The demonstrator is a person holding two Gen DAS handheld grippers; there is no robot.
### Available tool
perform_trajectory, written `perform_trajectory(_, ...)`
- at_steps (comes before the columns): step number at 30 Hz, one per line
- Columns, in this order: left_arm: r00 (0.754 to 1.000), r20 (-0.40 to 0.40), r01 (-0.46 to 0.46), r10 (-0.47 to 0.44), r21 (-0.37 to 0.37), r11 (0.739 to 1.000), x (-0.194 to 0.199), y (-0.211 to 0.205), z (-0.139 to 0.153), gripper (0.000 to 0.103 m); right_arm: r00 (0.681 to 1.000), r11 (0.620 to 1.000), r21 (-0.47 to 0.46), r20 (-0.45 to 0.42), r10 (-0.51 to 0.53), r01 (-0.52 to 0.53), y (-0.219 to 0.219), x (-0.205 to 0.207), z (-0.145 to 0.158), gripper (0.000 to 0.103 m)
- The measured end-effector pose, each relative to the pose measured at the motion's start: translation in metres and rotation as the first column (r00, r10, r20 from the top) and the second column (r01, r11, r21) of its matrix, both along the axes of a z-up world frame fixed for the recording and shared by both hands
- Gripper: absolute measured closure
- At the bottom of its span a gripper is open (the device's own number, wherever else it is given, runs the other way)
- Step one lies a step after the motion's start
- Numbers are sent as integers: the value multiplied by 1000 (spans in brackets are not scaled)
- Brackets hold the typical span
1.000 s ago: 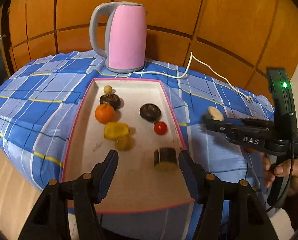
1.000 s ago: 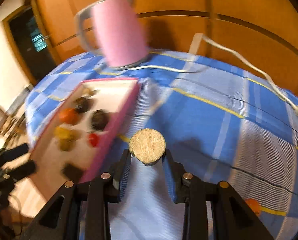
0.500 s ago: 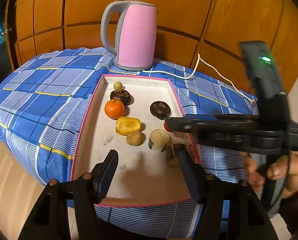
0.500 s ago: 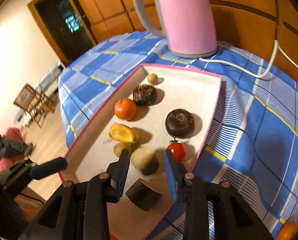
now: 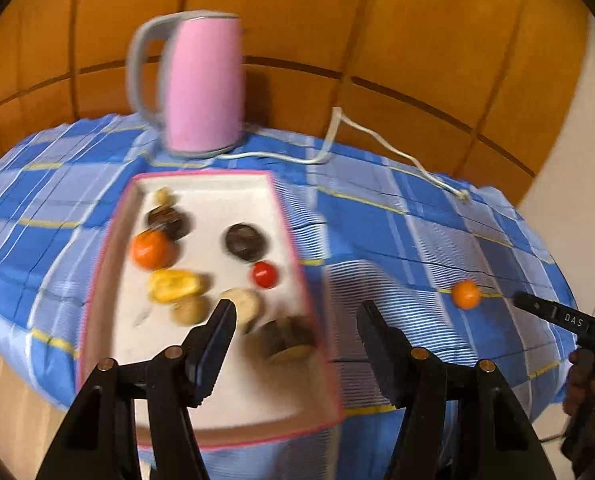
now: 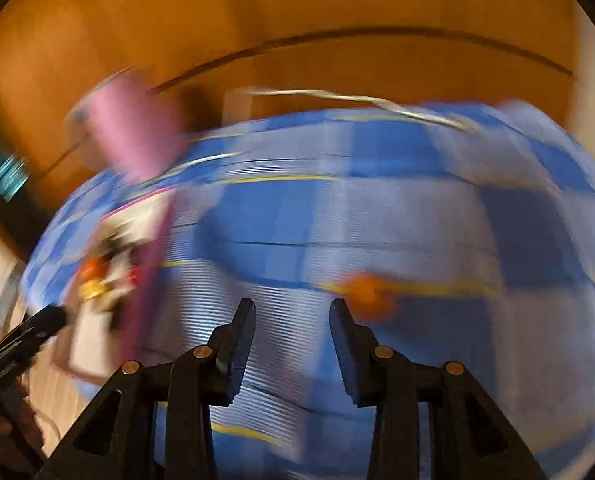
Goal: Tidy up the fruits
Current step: 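Move the left gripper toward the remaining orange on the cloth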
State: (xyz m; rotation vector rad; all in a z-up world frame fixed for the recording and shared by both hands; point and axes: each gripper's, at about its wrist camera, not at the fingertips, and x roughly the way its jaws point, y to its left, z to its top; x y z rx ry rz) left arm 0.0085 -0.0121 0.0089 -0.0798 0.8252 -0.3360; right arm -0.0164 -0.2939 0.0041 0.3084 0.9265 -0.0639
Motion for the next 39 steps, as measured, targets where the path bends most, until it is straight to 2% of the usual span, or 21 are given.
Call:
perform_trajectory(2, 999, -8, 45, -45, -5, 999, 4, -14, 1, 39, 990, 991, -21, -31, -136, 136, -38, -26, -2, 64)
perform_trajectory(4, 995, 1, 98, -98, -10, 995, 5, -29, 3, 39, 967, 970, -39, -75, -243, 240, -69, -49, -8, 64)
perform_trajectory(8, 986, -5, 167, -168, -3, 986, 3, -52, 3, 39, 937, 944, -57, -117, -330, 326, -88, -69, -22, 64)
perform_trajectory(14, 973, -19, 232, -231, 37, 972, -3, -74, -4, 39, 949, 957, -45, -126, -290, 287, -74, -60, -29, 64)
perform_trajectory(25, 972, -30, 233, -231, 64, 970, -6, -87, -10, 39, 976, 980, -61, -94, -195, 190, -43, -48, -36, 64)
perform_trajectory(32, 969, -30, 248, -246, 65, 967, -2, -97, -9, 39, 977, 978, -77, -73, -198, 193, -41, -48, -36, 64)
perform_trajectory(37, 957, -20, 292, -291, 58, 955, 7, -121, -7, 39, 974, 974, -72, -54, -220, 216, -51, -50, -33, 64)
perform_trajectory(39, 953, -14, 302, -301, 71, 951, 11, -131, -7, 34, 972, 972, -71, -51, -228, 224, -55, -51, -32, 64)
